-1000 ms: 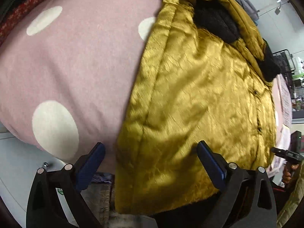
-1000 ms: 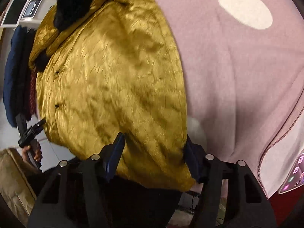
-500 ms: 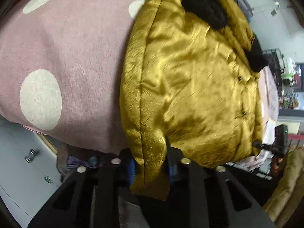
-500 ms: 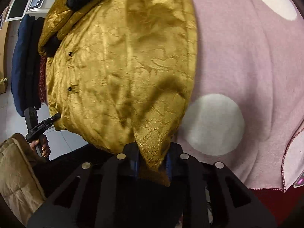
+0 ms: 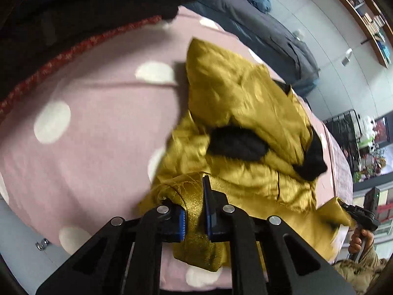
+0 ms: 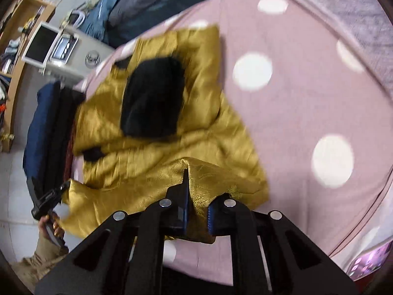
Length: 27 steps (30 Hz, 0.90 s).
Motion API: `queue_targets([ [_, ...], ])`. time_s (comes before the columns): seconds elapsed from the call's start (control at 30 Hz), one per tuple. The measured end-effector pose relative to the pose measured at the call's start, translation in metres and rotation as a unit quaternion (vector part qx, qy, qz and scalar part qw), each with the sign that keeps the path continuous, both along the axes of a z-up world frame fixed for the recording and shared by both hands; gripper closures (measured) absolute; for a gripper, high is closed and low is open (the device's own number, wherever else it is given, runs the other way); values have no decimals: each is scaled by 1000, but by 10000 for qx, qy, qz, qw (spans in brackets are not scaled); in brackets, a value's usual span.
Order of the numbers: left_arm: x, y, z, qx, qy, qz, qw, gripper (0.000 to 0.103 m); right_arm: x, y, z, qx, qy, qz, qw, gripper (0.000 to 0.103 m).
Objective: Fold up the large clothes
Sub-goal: 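Lift the hem with both tools and fold it toward the collar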
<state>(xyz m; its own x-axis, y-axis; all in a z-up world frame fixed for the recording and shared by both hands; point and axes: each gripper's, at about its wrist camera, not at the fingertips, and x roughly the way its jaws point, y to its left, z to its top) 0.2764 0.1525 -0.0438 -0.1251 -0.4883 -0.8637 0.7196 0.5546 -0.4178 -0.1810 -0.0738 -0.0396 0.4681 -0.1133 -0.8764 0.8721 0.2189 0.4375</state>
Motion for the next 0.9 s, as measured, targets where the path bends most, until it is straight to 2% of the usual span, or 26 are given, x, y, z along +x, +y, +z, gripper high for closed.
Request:
queue_targets([
  [0.1, 13, -26, 16, -184, -90, 12, 9998, 92, -5, -29, 11, -46, -256, -177, 9995, 92],
  [0.2, 17, -54, 29, -193, -350, -37, 9992, 92, 13, -50, 21, -224, -216, -128, 9994, 92],
  [0.27, 23, -70, 33, -238, -385, 1, 9990, 92, 33, -65, 24, -336, -210, -118, 9991, 92],
  [0.53, 44, -146, 53, -420, -523, 110, 9977, 92, 52, -133, 38, -478, -366, -266, 9978, 92],
  [0.67, 48, -180, 46, -238, -615, 78, 9978, 90, 63, -161, 29, -335, -363, -390, 9980, 92],
  [0.9, 64, -215, 15, 40, -338, 324, 9989, 89, 70, -192, -4, 86, -395, -750, 9964, 91],
])
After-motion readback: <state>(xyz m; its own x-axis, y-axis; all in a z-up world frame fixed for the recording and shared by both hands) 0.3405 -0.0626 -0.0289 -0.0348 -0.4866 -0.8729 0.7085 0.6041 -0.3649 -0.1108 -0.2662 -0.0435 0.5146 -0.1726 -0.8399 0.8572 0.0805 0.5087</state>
